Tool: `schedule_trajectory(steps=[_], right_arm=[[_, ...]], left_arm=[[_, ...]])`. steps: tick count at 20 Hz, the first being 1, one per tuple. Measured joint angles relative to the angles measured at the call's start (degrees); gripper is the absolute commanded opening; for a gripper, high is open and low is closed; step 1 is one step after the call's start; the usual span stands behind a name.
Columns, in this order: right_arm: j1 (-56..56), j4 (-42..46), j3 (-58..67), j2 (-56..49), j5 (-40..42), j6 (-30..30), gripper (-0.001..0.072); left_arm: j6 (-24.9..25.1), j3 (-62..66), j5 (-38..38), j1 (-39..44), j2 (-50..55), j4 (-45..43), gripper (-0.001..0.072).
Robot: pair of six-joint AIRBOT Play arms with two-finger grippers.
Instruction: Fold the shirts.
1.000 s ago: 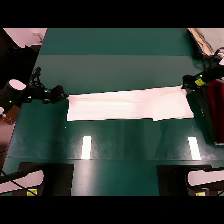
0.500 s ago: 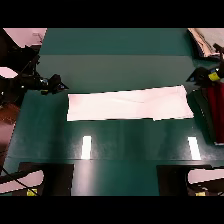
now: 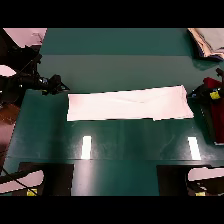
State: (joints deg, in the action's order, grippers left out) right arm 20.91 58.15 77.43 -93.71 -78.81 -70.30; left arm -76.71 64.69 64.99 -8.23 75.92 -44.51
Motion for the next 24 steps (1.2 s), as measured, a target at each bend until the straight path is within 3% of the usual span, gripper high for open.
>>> schedule_trajectory(steps=[7, 9, 24], right_arm=[[-1.5, -1.3, 3.8, -5.9, -0.7, 1.7, 0.0597], [-1.7, -1.5, 5.1, -7.6, -1.9, 1.9, 0.0627], [0.5, -1.8, 7.0, -11.8, -9.6, 4.3, 0.0604]], left_arm=[[0.0, 0.0, 1.3, 0.0, 0.0, 0.0, 0.0035], [0.0, 0.0, 1.7, 0.0, 0.0, 0.0, 0.0035], [0.0, 0.0, 1.7, 0.0, 0.0, 0.0, 0.0027]])
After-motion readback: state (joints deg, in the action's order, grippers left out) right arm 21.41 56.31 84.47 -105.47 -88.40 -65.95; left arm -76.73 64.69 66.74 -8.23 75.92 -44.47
